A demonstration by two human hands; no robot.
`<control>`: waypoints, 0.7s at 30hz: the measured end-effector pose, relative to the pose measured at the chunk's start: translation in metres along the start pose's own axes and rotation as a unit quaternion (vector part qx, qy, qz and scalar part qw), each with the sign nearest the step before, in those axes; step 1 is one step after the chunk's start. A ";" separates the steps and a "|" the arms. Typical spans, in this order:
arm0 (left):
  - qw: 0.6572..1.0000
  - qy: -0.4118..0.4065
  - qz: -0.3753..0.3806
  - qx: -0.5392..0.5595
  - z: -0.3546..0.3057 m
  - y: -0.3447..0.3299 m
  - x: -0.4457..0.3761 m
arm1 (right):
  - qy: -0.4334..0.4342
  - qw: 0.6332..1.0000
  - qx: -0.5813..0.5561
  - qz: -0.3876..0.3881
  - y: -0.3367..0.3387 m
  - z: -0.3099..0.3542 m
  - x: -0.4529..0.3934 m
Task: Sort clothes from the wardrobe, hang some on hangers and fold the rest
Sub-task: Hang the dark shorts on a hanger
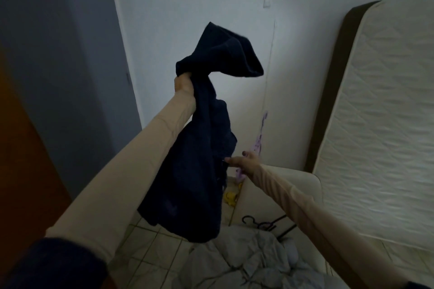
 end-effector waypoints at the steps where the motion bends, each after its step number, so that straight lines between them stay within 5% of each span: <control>1: 0.998 -0.032 -0.006 -0.058 -0.002 0.006 -0.004 | 0.008 1.000 0.001 -0.009 0.006 0.004 -0.002; 6: 0.904 -0.158 -0.023 -0.398 0.020 0.035 -0.006 | 0.023 0.997 -0.026 -0.076 0.042 0.027 -0.011; 11: 0.851 -0.032 -0.042 -0.523 0.084 0.075 -0.016 | 0.084 0.990 0.023 -0.110 0.062 0.061 -0.009; 14: 0.849 0.030 0.003 -0.527 0.111 0.077 -0.010 | 0.098 0.988 0.037 -0.115 0.067 0.075 -0.008; 18: 0.865 0.011 0.136 -0.484 0.131 0.035 0.018 | 0.129 0.985 0.057 -0.102 0.067 0.090 -0.009; 21: 0.903 0.018 0.174 -0.393 0.136 0.003 0.041 | 0.158 0.982 0.081 -0.063 0.064 0.100 -0.003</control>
Point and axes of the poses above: each hand's wrist, its own x-axis away from the middle knuckle, its own y-axis out of the back of the hand, z = x × y, the point moved 8 cm from there along -x, towards the middle knuckle, and after that the axes turned 7 degrees about -z, right-handed, at the moved point
